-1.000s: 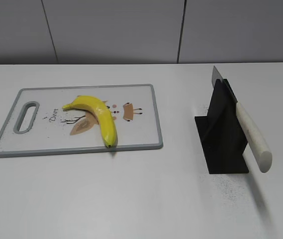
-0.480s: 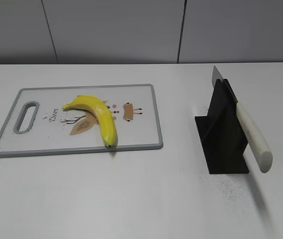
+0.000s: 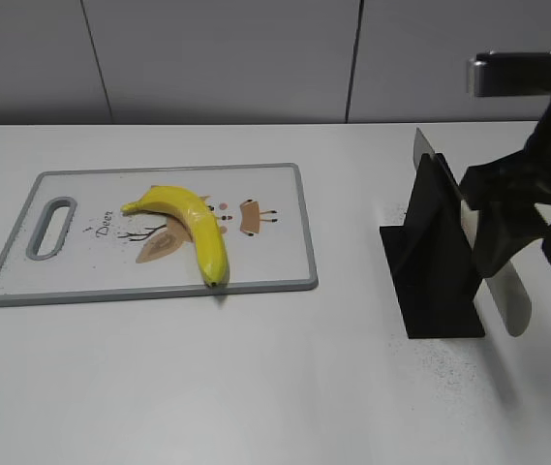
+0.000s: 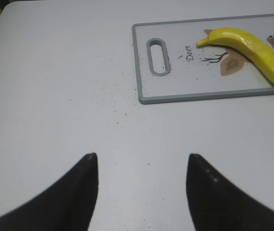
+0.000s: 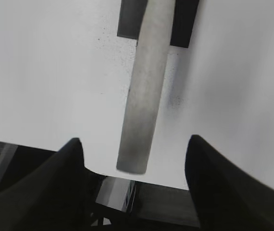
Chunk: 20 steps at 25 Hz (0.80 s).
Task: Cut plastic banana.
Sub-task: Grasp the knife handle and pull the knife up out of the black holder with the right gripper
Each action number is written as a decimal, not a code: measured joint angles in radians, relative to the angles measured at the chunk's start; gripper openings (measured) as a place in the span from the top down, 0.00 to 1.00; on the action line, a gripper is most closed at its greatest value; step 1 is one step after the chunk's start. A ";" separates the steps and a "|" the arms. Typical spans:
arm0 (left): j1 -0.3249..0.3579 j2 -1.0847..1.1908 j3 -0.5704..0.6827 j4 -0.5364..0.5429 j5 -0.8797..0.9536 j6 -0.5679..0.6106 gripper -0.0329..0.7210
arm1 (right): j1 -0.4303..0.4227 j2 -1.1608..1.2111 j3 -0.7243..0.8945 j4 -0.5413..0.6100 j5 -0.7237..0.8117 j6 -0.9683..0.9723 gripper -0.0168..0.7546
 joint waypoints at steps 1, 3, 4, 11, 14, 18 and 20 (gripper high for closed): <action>0.000 0.000 0.000 0.000 0.000 0.000 0.21 | 0.003 0.031 0.000 -0.006 -0.013 0.012 0.30; 0.000 0.000 0.000 0.000 0.000 0.000 0.21 | 0.004 0.083 0.000 -0.015 -0.033 0.029 0.30; 0.000 0.000 0.000 0.000 0.000 0.000 0.21 | 0.004 0.107 0.000 -0.017 -0.042 0.034 0.31; 0.000 0.000 0.000 0.000 0.000 0.000 0.21 | 0.004 0.180 0.000 -0.020 -0.060 0.068 0.60; 0.000 0.000 0.000 0.000 0.000 0.000 0.21 | 0.004 0.181 -0.001 -0.029 -0.044 0.086 0.73; 0.000 0.000 0.000 0.001 0.000 0.000 0.21 | 0.004 0.181 -0.003 -0.017 -0.031 0.099 0.73; 0.000 0.000 0.000 0.000 0.000 0.000 0.21 | 0.004 0.177 -0.005 -0.015 -0.029 0.099 0.73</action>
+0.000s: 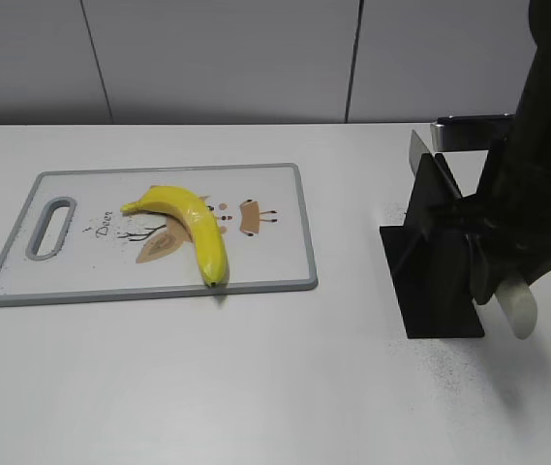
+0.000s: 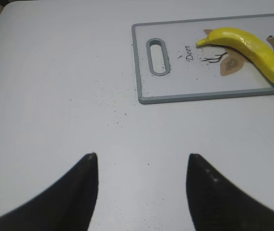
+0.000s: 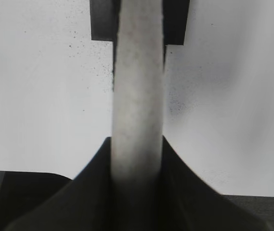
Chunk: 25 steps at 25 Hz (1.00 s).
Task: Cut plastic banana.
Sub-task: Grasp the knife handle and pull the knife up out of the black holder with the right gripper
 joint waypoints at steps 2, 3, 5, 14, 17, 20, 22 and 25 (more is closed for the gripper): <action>0.000 0.000 0.000 0.000 0.000 0.000 0.21 | 0.000 -0.018 -0.007 0.009 0.006 0.006 0.73; 0.000 0.000 0.000 0.000 0.000 0.000 0.21 | 0.000 -0.033 -0.012 0.011 0.011 0.011 0.73; 0.000 0.000 0.000 0.000 0.000 0.000 0.21 | 0.000 -0.068 -0.027 0.012 0.015 0.023 0.73; 0.000 0.000 0.000 0.000 0.000 0.000 0.21 | 0.001 -0.183 -0.144 -0.003 0.064 0.045 0.73; 0.000 0.000 0.000 0.000 0.000 0.000 0.21 | 0.001 -0.193 -0.226 -0.033 0.069 0.039 0.73; 0.000 0.001 -0.008 0.001 -0.015 0.000 0.21 | 0.001 -0.194 -0.309 -0.040 0.070 -0.083 0.73; 0.000 0.023 -0.033 0.001 -0.044 0.002 0.21 | 0.001 -0.184 -0.358 -0.039 0.072 -0.175 0.73; 0.000 0.116 -0.079 -0.002 -0.117 0.035 0.21 | 0.001 -0.133 -0.440 -0.040 0.073 -0.324 0.73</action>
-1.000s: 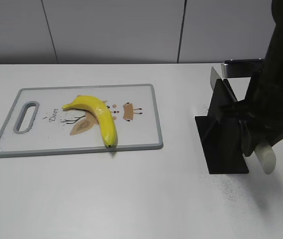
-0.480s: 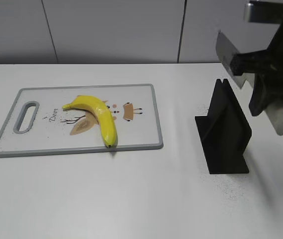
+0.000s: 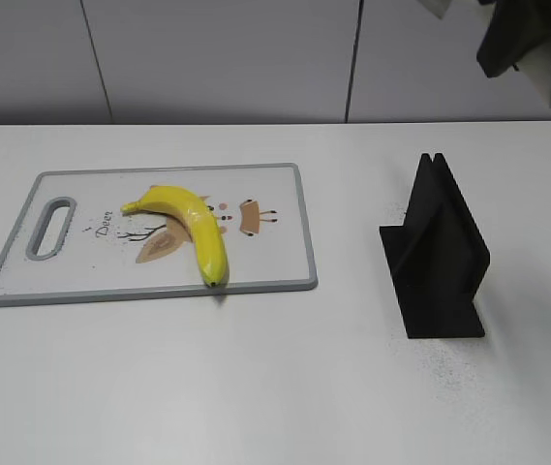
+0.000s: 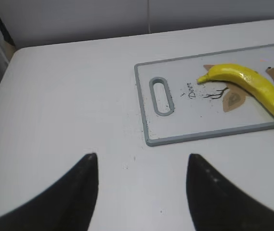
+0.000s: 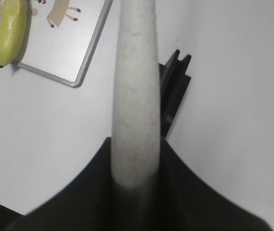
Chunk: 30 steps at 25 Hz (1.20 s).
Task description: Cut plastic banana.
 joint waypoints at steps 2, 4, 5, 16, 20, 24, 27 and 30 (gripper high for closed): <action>0.000 0.090 -0.029 -0.003 -0.040 0.055 0.21 | 0.000 0.055 -0.055 0.002 0.000 -0.107 0.73; 0.000 0.205 -0.061 -0.017 -0.076 0.110 0.21 | 0.000 0.108 -0.101 -0.012 0.000 -0.212 0.73; 0.000 0.254 -0.082 -0.031 -0.087 0.154 0.21 | 0.000 0.136 -0.124 -0.024 0.000 -0.261 0.73; -0.018 0.891 -0.451 -0.276 -0.052 0.831 0.21 | 0.000 0.360 -0.231 -0.025 -0.001 -0.990 0.73; -0.082 1.066 -0.607 -0.297 -0.049 0.960 0.21 | 0.000 0.378 -0.242 0.091 -0.009 -1.157 0.73; -0.159 1.207 -0.739 -0.297 -0.016 1.017 0.21 | 0.001 0.427 -0.273 0.116 -0.017 -1.186 0.73; -0.213 1.296 -0.803 -0.273 0.003 1.037 0.21 | 0.004 0.468 -0.297 0.118 -0.019 -1.195 0.73; -0.257 1.371 -0.841 -0.256 0.003 1.077 0.21 | 0.013 0.510 -0.337 0.130 -0.019 -1.202 0.73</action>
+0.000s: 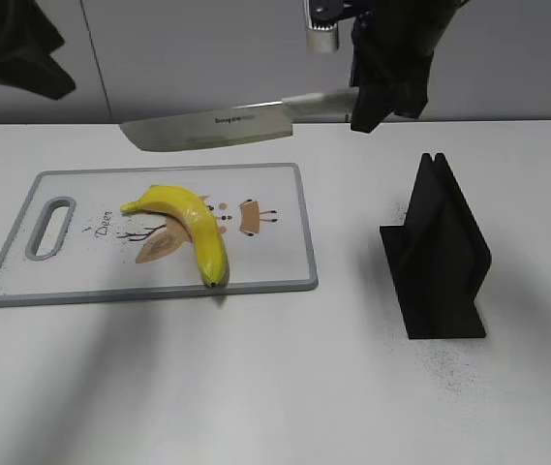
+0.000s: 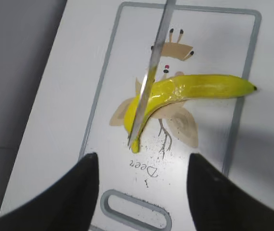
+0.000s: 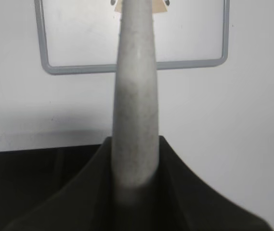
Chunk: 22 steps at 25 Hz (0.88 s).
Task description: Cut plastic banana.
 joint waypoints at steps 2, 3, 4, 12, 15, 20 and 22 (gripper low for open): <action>-0.024 0.046 -0.011 0.004 -0.011 0.031 0.21 | 0.004 0.025 -0.026 0.027 -0.001 -0.007 0.73; -0.034 0.064 -0.013 0.007 -0.020 0.042 0.21 | 0.005 0.035 -0.036 0.042 -0.002 -0.018 0.73; -0.043 0.084 -0.015 0.011 -0.032 0.049 0.21 | 0.005 0.041 -0.042 0.058 -0.002 -0.032 0.73; -0.052 0.196 -0.017 0.024 -0.104 0.096 0.21 | 0.007 0.089 -0.086 0.131 -0.013 -0.092 0.73; -0.052 0.217 -0.017 0.025 -0.137 0.097 0.29 | 0.007 0.096 -0.086 0.159 -0.038 -0.112 0.73; -0.052 0.247 -0.018 0.026 -0.141 0.101 0.89 | 0.007 0.098 -0.086 0.167 -0.061 -0.122 0.73; -0.052 0.259 -0.018 0.024 -0.127 0.104 0.96 | 0.007 0.103 -0.087 0.161 -0.063 -0.133 0.73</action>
